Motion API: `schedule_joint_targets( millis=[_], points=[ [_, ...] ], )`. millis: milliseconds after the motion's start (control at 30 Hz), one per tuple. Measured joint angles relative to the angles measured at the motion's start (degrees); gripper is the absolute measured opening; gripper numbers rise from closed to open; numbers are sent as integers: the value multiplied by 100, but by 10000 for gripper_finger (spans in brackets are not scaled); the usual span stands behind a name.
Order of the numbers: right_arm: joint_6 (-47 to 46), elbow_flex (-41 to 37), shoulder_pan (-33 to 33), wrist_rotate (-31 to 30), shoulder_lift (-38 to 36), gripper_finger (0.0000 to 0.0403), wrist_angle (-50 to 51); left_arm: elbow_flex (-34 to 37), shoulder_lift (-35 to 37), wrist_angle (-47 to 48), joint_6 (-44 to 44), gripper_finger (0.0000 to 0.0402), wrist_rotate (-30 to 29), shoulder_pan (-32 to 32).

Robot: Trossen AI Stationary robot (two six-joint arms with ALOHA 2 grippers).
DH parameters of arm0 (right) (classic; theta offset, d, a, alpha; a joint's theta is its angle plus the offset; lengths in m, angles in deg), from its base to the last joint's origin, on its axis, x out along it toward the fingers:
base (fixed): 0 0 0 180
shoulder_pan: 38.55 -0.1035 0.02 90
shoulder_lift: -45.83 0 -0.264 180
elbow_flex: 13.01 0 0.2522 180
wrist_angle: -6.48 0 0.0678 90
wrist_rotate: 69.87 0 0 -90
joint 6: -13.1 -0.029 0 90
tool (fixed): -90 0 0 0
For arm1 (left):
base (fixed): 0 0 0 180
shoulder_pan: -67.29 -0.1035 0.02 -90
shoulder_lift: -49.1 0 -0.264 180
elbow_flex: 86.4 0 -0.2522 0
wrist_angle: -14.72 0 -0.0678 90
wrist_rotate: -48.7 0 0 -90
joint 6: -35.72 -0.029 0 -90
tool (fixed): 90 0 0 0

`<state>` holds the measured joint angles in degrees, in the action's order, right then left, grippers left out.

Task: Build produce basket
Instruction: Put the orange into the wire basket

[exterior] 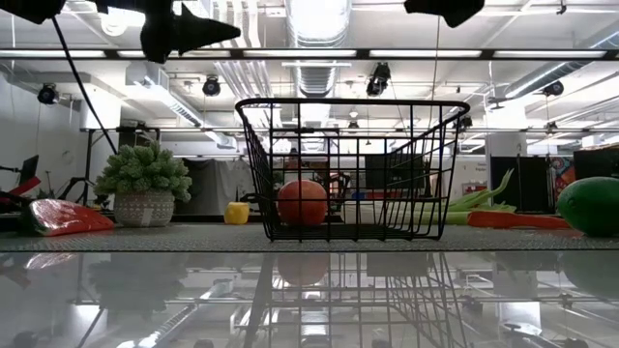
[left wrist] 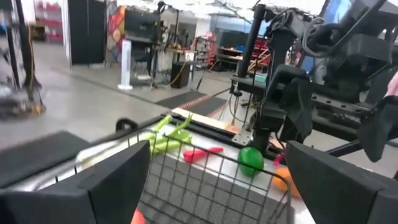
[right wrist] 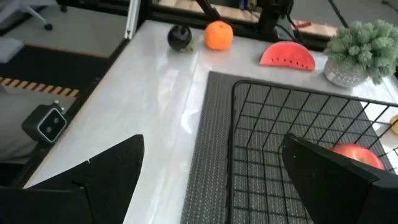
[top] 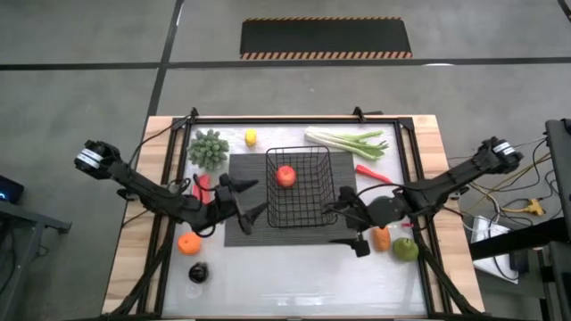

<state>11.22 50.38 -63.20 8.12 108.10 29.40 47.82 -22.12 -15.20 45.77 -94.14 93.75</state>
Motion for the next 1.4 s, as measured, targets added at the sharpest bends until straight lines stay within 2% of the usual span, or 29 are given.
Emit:
schedule_joint_targets(
  millis=[200,367,467,600,733,867,1000,1067,1167,1400],
  points=[
    [94,-530,1,-2,-307,364,-545,-22,3,791,1178,354,-348,0],
    [126,-656,1,-2,-428,364,-655,-331,13,2040,2450,354,-197,0],
    [172,-690,1,0,-460,364,-654,-740,14,3489,3369,354,156,0],
    [256,-695,1,-1,-445,364,-655,-1512,-52,6058,4917,354,773,0],
    [284,-737,1,0,-436,364,-650,-2269,-318,8195,6032,354,1805,0],
    [295,-781,1,0,-447,364,-677,-2945,-664,9698,6150,354,3156,4],
    [296,-791,4,-2,-442,364,-677,-3341,-929,10716,5292,354,4696,317],
    [295,-801,4,0,-442,364,-678,-3386,-979,11011,5096,354,5226,593],
    [267,-804,4,0,-442,364,-690,-3405,-936,11404,5219,354,5489,947],
    [264,-808,4,0,-425,364,-699,-3195,-848,11491,5594,354,5467,1749]
  ],
)
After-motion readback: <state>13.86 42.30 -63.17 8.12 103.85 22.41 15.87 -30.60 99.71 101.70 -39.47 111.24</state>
